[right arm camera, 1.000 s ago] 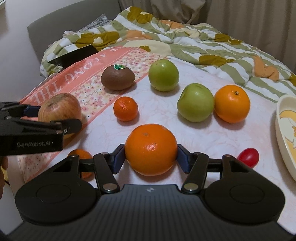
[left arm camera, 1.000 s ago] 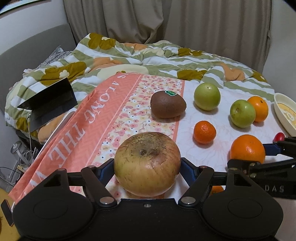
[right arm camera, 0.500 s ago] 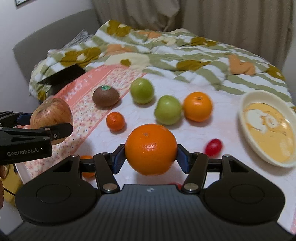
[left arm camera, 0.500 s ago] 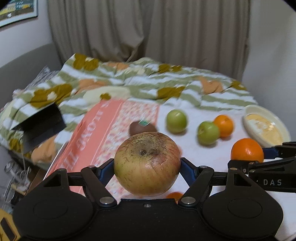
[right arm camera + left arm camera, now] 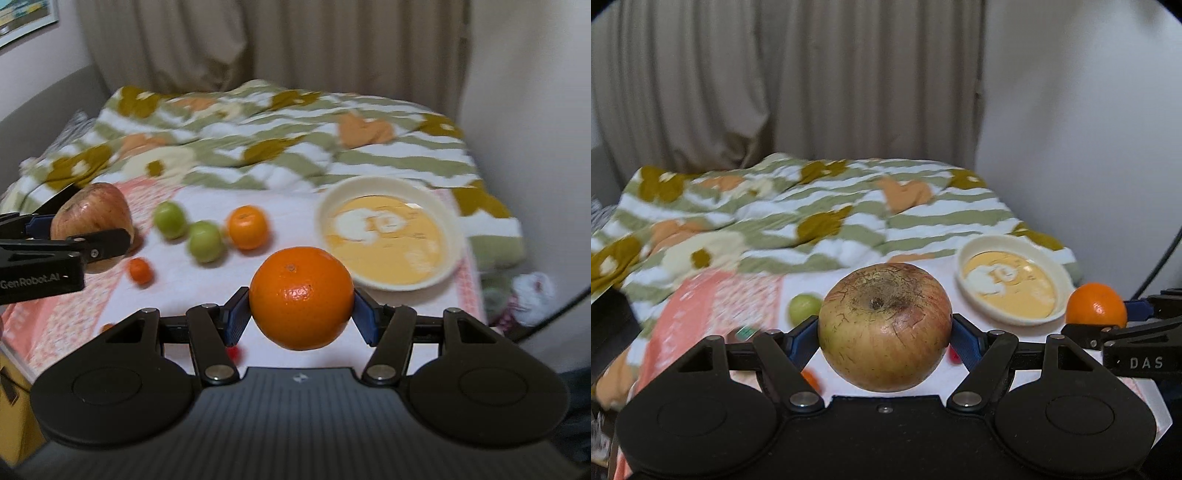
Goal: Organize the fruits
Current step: 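Carry the apple in the left tool while the right tool carries the orange to the white bowl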
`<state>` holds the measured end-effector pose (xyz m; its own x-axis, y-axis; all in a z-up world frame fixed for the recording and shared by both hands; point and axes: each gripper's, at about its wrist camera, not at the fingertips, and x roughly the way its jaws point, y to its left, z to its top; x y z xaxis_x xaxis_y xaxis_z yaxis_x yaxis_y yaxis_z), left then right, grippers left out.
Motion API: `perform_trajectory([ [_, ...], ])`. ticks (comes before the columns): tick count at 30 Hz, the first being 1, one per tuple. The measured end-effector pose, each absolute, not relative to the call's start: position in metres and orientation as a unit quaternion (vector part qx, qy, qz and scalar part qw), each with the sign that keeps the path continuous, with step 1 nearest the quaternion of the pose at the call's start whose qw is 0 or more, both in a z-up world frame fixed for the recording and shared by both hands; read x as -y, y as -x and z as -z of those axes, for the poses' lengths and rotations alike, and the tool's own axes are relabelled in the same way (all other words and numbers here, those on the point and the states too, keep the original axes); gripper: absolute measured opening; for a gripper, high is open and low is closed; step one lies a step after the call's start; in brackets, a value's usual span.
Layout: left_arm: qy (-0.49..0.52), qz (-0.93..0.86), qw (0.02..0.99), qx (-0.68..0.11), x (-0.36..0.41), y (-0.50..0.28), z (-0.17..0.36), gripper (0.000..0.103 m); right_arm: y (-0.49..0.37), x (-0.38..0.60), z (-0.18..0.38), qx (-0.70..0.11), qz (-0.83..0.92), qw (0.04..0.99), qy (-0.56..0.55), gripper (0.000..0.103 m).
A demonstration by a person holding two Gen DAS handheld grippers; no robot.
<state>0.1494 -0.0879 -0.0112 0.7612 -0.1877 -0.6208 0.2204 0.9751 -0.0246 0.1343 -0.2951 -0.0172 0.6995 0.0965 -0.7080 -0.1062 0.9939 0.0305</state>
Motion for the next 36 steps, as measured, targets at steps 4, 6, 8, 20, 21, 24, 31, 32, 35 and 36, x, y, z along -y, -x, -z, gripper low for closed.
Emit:
perform_trajectory([
  [4, -0.03, 0.133, 0.936, -0.326, 0.116, -0.171, 0.012, 0.078, -0.149, 0.331, 0.017, -0.379, -0.024, 0.925, 0.001, 0.074],
  [6, -0.034, 0.138, 0.935, -0.326, 0.131, -0.182, 0.012, 0.078, -0.156, 0.35, 0.019, -0.377, -0.017, 0.926, -0.002, 0.074],
  [8, -0.034, 0.142, 0.934, -0.327, 0.146, -0.196, 0.014, 0.078, -0.167, 0.366, 0.02, -0.377, -0.012, 0.926, -0.003, 0.074],
  [20, -0.049, 0.142, 0.922, -0.356, 0.222, -0.289, 0.05, 0.078, -0.258, 0.437, 0.046, -0.39, -0.024, 0.921, -0.012, 0.074],
  [21, -0.052, 0.142, 0.921, -0.359, 0.227, -0.295, 0.054, 0.078, -0.264, 0.44, 0.049, -0.391, -0.026, 0.92, -0.013, 0.074],
  [24, -0.066, 0.143, 0.919, -0.361, 0.244, -0.309, 0.065, 0.078, -0.282, 0.448, 0.058, -0.397, -0.033, 0.917, -0.013, 0.074],
  [31, -0.1, 0.156, 0.909, -0.374, 0.277, -0.335, 0.098, 0.078, -0.309, 0.463, 0.076, -0.411, -0.04, 0.911, -0.018, 0.074],
  [32, -0.103, 0.157, 0.907, -0.376, 0.28, -0.338, 0.103, 0.078, -0.311, 0.464, 0.079, -0.413, -0.04, 0.91, -0.019, 0.074],
  [35, -0.114, 0.16, 0.904, -0.38, 0.289, -0.343, 0.114, 0.078, -0.314, 0.471, 0.085, -0.419, -0.039, 0.907, -0.02, 0.074],
  [36, -0.12, 0.16, 0.903, -0.38, 0.292, -0.344, 0.117, 0.078, -0.315, 0.473, 0.086, -0.421, -0.038, 0.906, -0.022, 0.074],
])
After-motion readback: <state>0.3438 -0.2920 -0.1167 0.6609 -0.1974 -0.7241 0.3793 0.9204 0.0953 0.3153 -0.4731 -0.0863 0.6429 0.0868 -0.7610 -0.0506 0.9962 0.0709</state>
